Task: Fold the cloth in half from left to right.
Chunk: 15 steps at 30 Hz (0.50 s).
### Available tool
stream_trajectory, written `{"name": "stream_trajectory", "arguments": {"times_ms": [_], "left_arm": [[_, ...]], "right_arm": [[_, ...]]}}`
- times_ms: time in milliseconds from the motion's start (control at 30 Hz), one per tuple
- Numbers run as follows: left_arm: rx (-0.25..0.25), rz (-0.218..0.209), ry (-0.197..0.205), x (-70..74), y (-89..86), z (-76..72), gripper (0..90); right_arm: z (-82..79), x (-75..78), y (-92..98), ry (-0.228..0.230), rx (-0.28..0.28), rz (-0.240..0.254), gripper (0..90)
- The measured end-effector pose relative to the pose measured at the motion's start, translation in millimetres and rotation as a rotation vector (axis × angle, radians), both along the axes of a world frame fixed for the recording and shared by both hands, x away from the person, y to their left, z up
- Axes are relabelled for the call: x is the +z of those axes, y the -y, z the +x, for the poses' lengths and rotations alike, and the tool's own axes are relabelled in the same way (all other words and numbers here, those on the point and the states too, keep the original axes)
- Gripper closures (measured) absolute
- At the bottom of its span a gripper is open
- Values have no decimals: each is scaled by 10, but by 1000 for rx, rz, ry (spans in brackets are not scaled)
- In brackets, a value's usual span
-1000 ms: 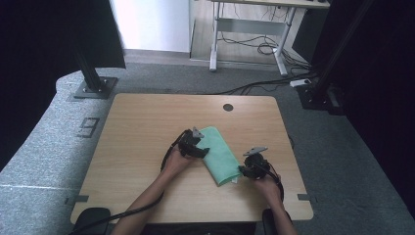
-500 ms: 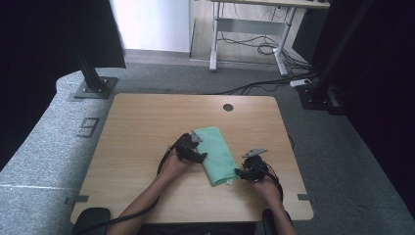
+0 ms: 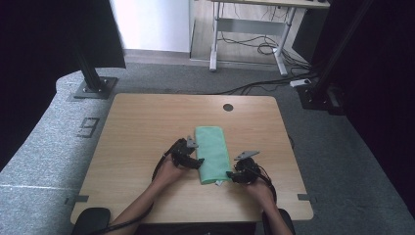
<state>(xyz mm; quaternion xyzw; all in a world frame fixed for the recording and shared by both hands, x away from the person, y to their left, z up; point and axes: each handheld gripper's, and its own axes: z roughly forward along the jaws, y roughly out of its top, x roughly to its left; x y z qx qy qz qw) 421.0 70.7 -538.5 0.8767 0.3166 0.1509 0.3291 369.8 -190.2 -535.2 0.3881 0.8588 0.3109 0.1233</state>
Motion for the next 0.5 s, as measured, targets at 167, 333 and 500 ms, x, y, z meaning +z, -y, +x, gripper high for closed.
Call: {"name": "stream_trajectory", "arguments": {"times_ms": [167,333,500], "left_arm": [[-21,-11,-17,-17,0,-171,189],[-38,-21,-37,-20,-37,-410,189],[-25,-25,-44,-39,-109,-437,189]], "right_arm": [[-2,-2,1,1,-3,3,519],[-8,-4,0,3,-7,4,512],[-20,-9,-43,6,8,7,507]]}}
